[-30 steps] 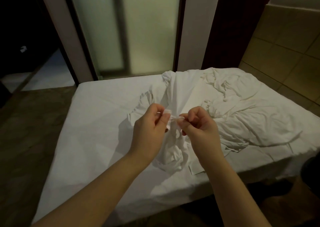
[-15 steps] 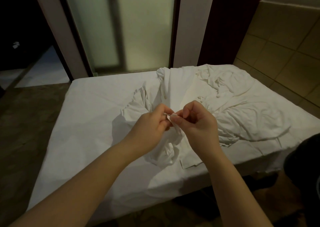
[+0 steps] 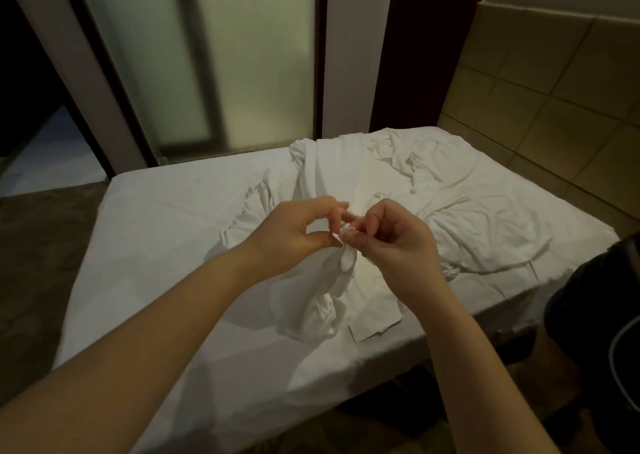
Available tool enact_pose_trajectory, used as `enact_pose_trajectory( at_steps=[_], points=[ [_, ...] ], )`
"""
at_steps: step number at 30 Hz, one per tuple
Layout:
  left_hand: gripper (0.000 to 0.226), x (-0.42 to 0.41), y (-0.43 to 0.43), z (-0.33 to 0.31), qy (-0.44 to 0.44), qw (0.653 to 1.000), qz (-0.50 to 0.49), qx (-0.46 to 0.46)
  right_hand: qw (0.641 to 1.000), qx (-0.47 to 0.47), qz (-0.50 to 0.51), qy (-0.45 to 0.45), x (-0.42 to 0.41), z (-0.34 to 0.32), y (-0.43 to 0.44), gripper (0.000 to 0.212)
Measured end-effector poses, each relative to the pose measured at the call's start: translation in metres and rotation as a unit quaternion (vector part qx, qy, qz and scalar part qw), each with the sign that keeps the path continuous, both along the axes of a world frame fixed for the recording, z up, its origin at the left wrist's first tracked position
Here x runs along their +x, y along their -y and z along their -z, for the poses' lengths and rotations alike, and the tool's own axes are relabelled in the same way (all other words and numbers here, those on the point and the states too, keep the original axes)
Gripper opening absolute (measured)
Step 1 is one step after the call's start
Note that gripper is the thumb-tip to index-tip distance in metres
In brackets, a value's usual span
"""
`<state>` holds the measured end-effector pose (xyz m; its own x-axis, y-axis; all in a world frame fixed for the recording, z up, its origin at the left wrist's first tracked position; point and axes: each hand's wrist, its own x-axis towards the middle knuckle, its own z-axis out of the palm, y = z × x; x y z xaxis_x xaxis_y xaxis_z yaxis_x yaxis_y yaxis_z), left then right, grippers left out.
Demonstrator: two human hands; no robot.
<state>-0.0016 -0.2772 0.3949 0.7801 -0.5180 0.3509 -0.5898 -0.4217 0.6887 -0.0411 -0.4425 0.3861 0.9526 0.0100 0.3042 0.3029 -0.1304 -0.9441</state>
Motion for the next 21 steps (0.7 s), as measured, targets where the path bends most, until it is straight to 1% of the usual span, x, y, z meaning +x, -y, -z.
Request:
enact_pose_trajectory(
  at_steps=[2,4,5,7,10,12,14,16,19,21],
  points=[
    [0.022,0.007,0.001,-0.005,-0.04,0.998,0.041,0.041,1.0,-0.001,0.005,-0.003,0.003,0.001,0.003,0.035],
    [0.013,0.015,0.004,-0.009,-0.049,0.995,0.061,0.058,1.0,-0.005,0.02,0.01,0.005,0.0,0.006,0.033],
    [0.009,0.02,0.006,-0.012,-0.046,0.995,0.065,0.056,0.999,-0.009,0.037,0.022,0.007,0.0,0.006,0.032],
    [0.008,0.03,0.009,-0.017,-0.026,0.997,0.06,0.05,0.995,-0.017,0.089,0.053,0.011,0.004,0.004,0.028],
    [0.015,0.046,0.014,-0.023,0.001,0.998,0.055,0.034,0.973,-0.093,0.173,0.124,0.023,0.015,-0.006,0.03],
    [0.017,0.055,0.017,-0.026,0.009,0.999,0.041,0.016,0.957,-0.133,0.202,0.162,0.031,0.026,-0.012,0.027],
    [0.014,0.064,0.02,-0.028,0.017,0.999,0.029,0.009,0.956,-0.125,0.215,0.156,0.042,0.038,-0.015,0.021],
    [0.017,0.073,0.024,-0.029,0.016,1.0,0.016,0.007,0.953,-0.131,0.231,0.147,0.056,0.047,-0.013,0.02],
    [0.026,0.093,0.029,-0.033,-0.012,1.0,-0.026,-0.011,0.939,-0.186,0.246,0.152,0.084,0.057,-0.004,0.02],
    [0.026,0.11,0.034,-0.04,-0.036,0.996,-0.056,-0.052,0.938,-0.24,0.225,0.104,0.106,0.061,0.005,0.023]
  ],
)
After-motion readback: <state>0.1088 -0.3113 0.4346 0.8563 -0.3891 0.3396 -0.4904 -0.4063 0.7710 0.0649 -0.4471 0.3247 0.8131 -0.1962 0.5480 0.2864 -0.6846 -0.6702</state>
